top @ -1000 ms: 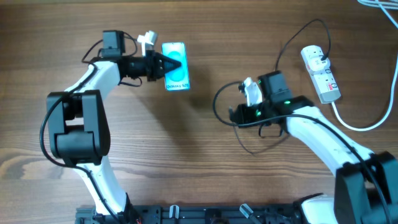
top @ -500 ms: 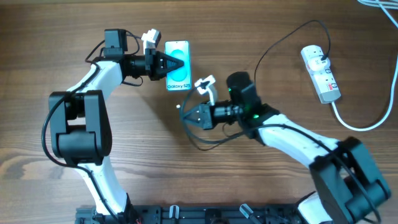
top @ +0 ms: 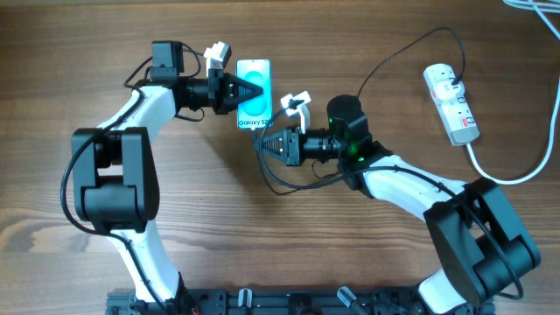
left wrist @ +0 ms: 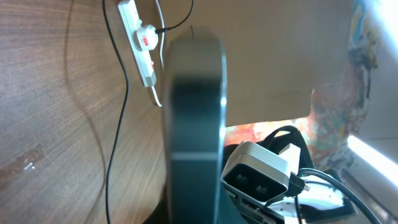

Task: Plug charger to phone and switch on socket
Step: 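Carry the cable plug with the right gripper to the phone's bottom port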

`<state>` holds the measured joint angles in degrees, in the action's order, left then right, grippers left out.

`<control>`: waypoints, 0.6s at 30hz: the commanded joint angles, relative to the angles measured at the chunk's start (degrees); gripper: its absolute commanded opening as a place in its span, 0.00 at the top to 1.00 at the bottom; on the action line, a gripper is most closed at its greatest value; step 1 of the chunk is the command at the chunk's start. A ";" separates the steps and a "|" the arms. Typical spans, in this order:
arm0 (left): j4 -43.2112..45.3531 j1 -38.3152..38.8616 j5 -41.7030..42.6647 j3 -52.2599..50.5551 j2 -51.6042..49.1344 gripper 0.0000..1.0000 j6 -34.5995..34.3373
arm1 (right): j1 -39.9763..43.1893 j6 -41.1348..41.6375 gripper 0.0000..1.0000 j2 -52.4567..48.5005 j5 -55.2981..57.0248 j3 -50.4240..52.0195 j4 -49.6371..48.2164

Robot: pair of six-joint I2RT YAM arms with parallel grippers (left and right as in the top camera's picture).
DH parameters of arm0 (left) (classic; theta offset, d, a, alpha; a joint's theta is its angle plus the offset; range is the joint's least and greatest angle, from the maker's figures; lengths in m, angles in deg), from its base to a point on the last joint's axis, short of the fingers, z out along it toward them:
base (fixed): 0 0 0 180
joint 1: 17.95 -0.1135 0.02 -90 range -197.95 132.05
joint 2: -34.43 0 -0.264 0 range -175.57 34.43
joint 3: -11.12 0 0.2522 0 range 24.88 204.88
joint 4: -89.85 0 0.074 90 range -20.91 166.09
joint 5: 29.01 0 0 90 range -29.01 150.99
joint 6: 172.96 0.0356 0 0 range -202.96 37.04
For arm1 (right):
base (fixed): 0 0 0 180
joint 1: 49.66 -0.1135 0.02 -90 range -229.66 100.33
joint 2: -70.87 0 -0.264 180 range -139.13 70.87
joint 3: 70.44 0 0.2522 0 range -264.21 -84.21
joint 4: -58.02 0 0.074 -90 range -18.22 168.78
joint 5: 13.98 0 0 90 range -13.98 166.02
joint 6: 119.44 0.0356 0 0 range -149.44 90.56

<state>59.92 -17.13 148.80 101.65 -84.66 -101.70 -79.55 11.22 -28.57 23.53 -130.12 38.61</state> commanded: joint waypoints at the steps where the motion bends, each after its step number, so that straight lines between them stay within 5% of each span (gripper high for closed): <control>1: 1.57 -0.90 2.51 0.37 0.24 0.96 -4.57 | -0.09 10.91 0.96 -0.66 -1.57 -0.11 -3.58; 7: 19.12 -2.60 2.49 0.37 0.26 0.96 -31.56 | -0.09 19.41 0.96 -0.66 -2.82 -0.11 -13.18; 18: 18.53 -1.77 2.54 0.35 0.26 0.96 -30.64 | -1.66 16.33 0.96 -0.66 4.76 -0.11 -5.84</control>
<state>77.80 -19.18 149.39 101.37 -84.68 -132.39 -81.06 28.80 -28.83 25.24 -130.07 33.17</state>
